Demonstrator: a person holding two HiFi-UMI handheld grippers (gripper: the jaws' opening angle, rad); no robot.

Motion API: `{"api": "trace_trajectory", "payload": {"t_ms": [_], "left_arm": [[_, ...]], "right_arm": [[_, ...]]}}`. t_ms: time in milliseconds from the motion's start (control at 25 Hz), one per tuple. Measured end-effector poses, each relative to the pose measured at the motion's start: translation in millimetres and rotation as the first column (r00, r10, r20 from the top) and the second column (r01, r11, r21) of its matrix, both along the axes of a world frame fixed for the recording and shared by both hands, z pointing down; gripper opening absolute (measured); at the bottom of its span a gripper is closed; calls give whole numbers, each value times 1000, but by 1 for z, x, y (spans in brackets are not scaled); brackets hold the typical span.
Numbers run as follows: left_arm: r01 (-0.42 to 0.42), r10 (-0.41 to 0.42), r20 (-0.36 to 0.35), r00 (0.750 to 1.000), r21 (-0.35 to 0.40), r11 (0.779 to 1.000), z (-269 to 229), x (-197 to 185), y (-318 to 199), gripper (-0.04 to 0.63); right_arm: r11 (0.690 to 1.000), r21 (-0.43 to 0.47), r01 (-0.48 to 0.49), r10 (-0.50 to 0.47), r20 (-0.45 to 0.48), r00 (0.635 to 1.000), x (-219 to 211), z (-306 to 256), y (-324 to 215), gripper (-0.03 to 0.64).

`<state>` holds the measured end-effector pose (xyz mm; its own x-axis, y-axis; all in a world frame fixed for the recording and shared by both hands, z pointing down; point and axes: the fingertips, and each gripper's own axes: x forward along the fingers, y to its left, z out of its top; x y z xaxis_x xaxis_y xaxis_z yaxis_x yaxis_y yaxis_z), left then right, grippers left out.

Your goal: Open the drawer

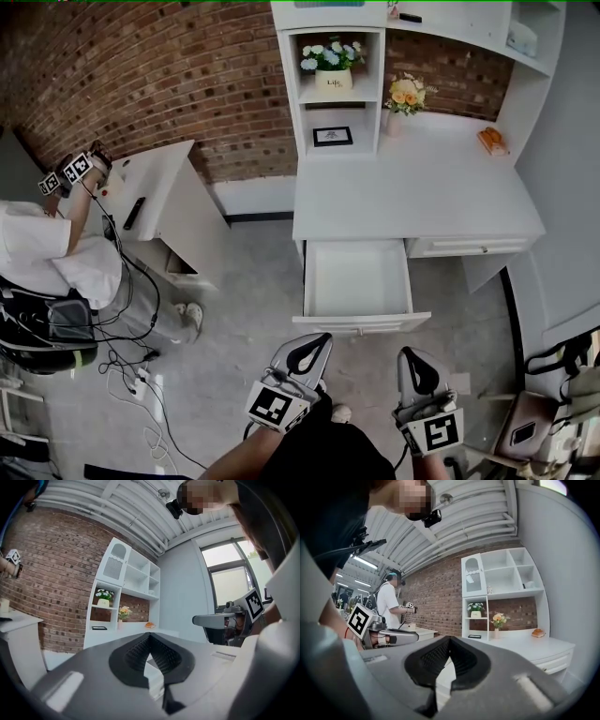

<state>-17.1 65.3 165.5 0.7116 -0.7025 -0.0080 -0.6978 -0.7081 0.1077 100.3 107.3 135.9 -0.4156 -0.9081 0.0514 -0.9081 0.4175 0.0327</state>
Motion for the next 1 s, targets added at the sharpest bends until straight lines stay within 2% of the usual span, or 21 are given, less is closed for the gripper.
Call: {"api": "trace_trajectory", "payload": {"t_ms": [480, 800, 1000], "left_arm": [[35, -34, -13, 999, 20, 999, -39, -9, -4, 0], [59, -59, -20, 998, 7, 998, -54, -19, -9, -2], [53, -53, -24, 998, 9, 999, -57, -14, -8, 0]], "right_arm": [[1000, 20, 3, -3, -5, 1000, 4, -34, 6, 3], [994, 108, 17, -17, 0, 1000, -2, -61, 3, 3], [995, 96, 33, -36, 28, 999, -2, -63, 6, 3]]}}
